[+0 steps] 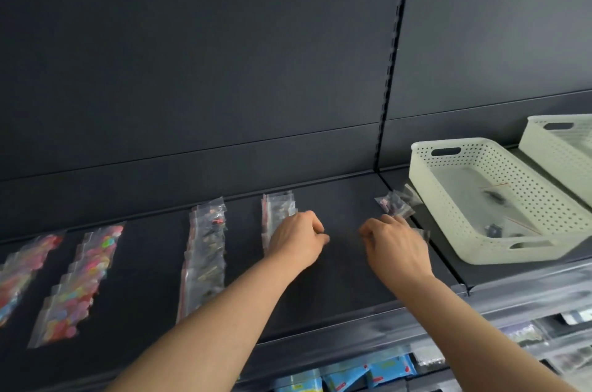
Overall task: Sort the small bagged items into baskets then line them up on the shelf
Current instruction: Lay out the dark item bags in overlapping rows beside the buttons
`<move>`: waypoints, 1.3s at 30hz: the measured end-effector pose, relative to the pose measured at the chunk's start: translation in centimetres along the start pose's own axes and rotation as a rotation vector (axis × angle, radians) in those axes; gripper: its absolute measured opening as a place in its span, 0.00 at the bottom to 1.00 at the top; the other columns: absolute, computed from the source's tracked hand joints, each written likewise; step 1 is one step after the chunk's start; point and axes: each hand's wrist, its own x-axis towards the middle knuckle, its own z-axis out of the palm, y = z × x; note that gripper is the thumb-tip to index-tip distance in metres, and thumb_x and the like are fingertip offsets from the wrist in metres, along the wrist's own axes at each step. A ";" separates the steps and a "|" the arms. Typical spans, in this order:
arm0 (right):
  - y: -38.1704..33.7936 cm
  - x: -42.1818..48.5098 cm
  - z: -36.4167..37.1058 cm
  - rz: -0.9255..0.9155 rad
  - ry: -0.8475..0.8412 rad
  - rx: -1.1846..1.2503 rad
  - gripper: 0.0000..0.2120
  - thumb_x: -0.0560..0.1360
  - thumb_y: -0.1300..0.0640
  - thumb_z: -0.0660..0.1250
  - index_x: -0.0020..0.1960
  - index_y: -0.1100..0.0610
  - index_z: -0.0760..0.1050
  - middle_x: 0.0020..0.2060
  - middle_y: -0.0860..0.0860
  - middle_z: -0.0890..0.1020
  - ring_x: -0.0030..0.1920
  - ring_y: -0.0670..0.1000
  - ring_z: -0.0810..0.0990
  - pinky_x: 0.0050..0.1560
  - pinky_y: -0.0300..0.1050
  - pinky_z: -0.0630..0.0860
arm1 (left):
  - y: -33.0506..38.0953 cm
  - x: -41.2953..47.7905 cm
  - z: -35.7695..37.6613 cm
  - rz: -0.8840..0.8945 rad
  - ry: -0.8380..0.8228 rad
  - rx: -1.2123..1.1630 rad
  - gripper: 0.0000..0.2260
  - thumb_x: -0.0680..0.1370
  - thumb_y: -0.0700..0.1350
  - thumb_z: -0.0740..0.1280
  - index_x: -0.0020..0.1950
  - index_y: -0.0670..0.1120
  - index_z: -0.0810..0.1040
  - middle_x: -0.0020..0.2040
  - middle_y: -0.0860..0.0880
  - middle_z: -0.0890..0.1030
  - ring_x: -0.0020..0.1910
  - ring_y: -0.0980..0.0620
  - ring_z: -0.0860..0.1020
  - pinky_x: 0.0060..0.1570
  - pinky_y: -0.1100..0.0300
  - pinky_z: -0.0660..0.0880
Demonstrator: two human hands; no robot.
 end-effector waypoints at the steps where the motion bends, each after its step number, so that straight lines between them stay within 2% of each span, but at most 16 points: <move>1: 1.2 0.0 -0.4 0.008 -0.006 -0.014 0.14 0.78 0.57 0.58 0.60 0.46 0.75 0.55 0.46 0.77 0.59 0.51 0.72 0.49 0.45 0.70 | 1.3 0.2 0.7 0.012 -0.019 0.004 0.04 0.76 0.52 0.70 0.48 0.53 0.79 0.50 0.53 0.82 0.52 0.51 0.79 0.51 0.56 0.76; 4: 4.0 -0.5 -1.2 0.020 -0.025 -0.023 0.22 0.75 0.63 0.59 0.68 0.50 0.67 0.63 0.48 0.73 0.63 0.53 0.68 0.57 0.46 0.70 | 4.9 0.9 2.7 0.030 -0.068 0.010 0.06 0.77 0.53 0.68 0.49 0.53 0.81 0.52 0.52 0.82 0.54 0.50 0.78 0.51 0.56 0.76; 7: 5.9 -1.0 -1.3 0.064 -0.062 0.069 0.28 0.73 0.67 0.59 0.71 0.54 0.61 0.65 0.52 0.69 0.64 0.55 0.68 0.61 0.46 0.68 | 7.9 1.6 4.3 0.011 -0.077 0.036 0.12 0.78 0.54 0.67 0.58 0.50 0.79 0.57 0.50 0.81 0.57 0.48 0.78 0.53 0.55 0.76; 9: 6.8 -0.9 -1.2 0.070 -0.105 0.158 0.28 0.74 0.68 0.59 0.72 0.54 0.60 0.63 0.53 0.71 0.62 0.54 0.71 0.58 0.44 0.69 | 9.1 2.1 5.2 -0.028 -0.093 0.069 0.18 0.78 0.56 0.67 0.63 0.48 0.76 0.60 0.48 0.79 0.58 0.46 0.77 0.52 0.55 0.75; 11: 7.5 -0.6 -1.3 0.047 -0.140 0.186 0.23 0.75 0.65 0.61 0.69 0.54 0.63 0.60 0.53 0.74 0.59 0.53 0.74 0.54 0.43 0.70 | 9.7 2.5 6.1 -0.064 -0.094 0.053 0.21 0.76 0.56 0.70 0.64 0.47 0.74 0.59 0.49 0.79 0.58 0.47 0.77 0.52 0.55 0.75; 14: 8.2 -0.3 -1.4 -0.002 -0.138 0.134 0.20 0.76 0.62 0.61 0.67 0.52 0.67 0.58 0.51 0.77 0.58 0.53 0.74 0.53 0.43 0.70 | 10.0 2.7 6.9 -0.087 0.006 -0.117 0.18 0.76 0.47 0.70 0.65 0.47 0.73 0.52 0.52 0.81 0.54 0.51 0.78 0.52 0.56 0.75; 16: 8.6 -0.1 -1.3 -0.005 -0.137 0.174 0.20 0.77 0.62 0.61 0.67 0.52 0.68 0.59 0.50 0.77 0.58 0.53 0.74 0.55 0.42 0.70 | 10.2 2.5 6.8 -0.092 0.075 -0.141 0.13 0.78 0.46 0.69 0.61 0.48 0.74 0.50 0.52 0.80 0.52 0.52 0.77 0.49 0.58 0.74; 18: 8.7 0.2 -1.2 0.040 -0.176 0.355 0.20 0.78 0.63 0.61 0.68 0.53 0.69 0.60 0.51 0.76 0.57 0.52 0.76 0.54 0.40 0.71 | 10.2 2.1 6.7 -0.096 0.064 -0.068 0.07 0.78 0.50 0.68 0.52 0.49 0.78 0.48 0.51 0.82 0.49 0.50 0.79 0.46 0.58 0.75; 21: 8.6 0.7 -1.1 0.039 -0.206 0.510 0.20 0.78 0.64 0.60 0.70 0.56 0.68 0.62 0.54 0.76 0.58 0.52 0.77 0.56 0.40 0.72 | 10.0 1.5 6.5 -0.155 -0.037 -0.010 0.16 0.75 0.60 0.68 0.43 0.46 0.80 0.42 0.47 0.83 0.44 0.46 0.82 0.42 0.52 0.80; 23: 8.4 0.8 -1.2 0.027 -0.239 0.556 0.23 0.77 0.66 0.61 0.71 0.56 0.67 0.63 0.53 0.76 0.60 0.51 0.76 0.58 0.39 0.72 | 9.8 1.2 6.4 -0.201 -0.055 -0.047 0.21 0.70 0.63 0.72 0.48 0.46 0.79 0.46 0.48 0.82 0.46 0.47 0.81 0.45 0.51 0.80; 26: 8.2 0.7 -1.2 0.011 -0.233 0.545 0.24 0.75 0.66 0.63 0.71 0.56 0.67 0.64 0.53 0.75 0.61 0.51 0.76 0.60 0.40 0.72 | 9.7 0.8 6.1 -0.232 -0.048 0.064 0.28 0.68 0.58 0.77 0.61 0.47 0.73 0.55 0.49 0.80 0.54 0.47 0.79 0.52 0.53 0.77; 28: 8.1 0.6 -1.2 -0.023 -0.225 0.464 0.22 0.75 0.64 0.64 0.69 0.55 0.69 0.62 0.53 0.75 0.59 0.52 0.76 0.59 0.43 0.74 | 9.7 0.5 6.0 -0.241 -0.058 0.103 0.23 0.71 0.53 0.76 0.61 0.47 0.75 0.58 0.48 0.80 0.56 0.47 0.78 0.55 0.54 0.77; 31: 7.9 0.5 -1.2 -0.021 -0.249 0.444 0.20 0.75 0.61 0.65 0.67 0.56 0.71 0.60 0.53 0.77 0.57 0.53 0.77 0.57 0.44 0.75 | 9.6 -0.1 6.0 -0.204 -0.058 0.088 0.06 0.75 0.50 0.73 0.50 0.51 0.81 0.54 0.50 0.82 0.53 0.49 0.79 0.50 0.57 0.76; 34: 7.4 0.5 -1.0 0.007 -0.200 0.436 0.25 0.75 0.59 0.65 0.71 0.55 0.64 0.65 0.52 0.74 0.62 0.53 0.74 0.61 0.47 0.73 | 9.2 -0.6 5.4 -0.119 -0.005 0.098 0.04 0.79 0.50 0.67 0.48 0.51 0.77 0.52 0.52 0.80 0.52 0.50 0.77 0.47 0.57 0.73; 37: 6.6 0.7 -1.3 -0.002 -0.152 0.476 0.33 0.75 0.55 0.67 0.76 0.55 0.56 0.70 0.52 0.67 0.68 0.54 0.67 0.64 0.47 0.69 | 8.6 -0.8 4.3 -0.010 0.053 0.045 0.01 0.79 0.45 0.65 0.49 0.51 0.75 0.51 0.53 0.80 0.50 0.51 0.77 0.47 0.55 0.74; 39: 5.9 0.9 -1.3 0.018 -0.187 0.591 0.34 0.75 0.53 0.69 0.75 0.56 0.58 0.68 0.52 0.70 0.67 0.53 0.70 0.63 0.47 0.70 | 8.0 -1.1 3.5 0.062 0.050 -0.004 0.05 0.78 0.43 0.66 0.52 0.52 0.75 0.48 0.54 0.81 0.48 0.52 0.78 0.48 0.55 0.75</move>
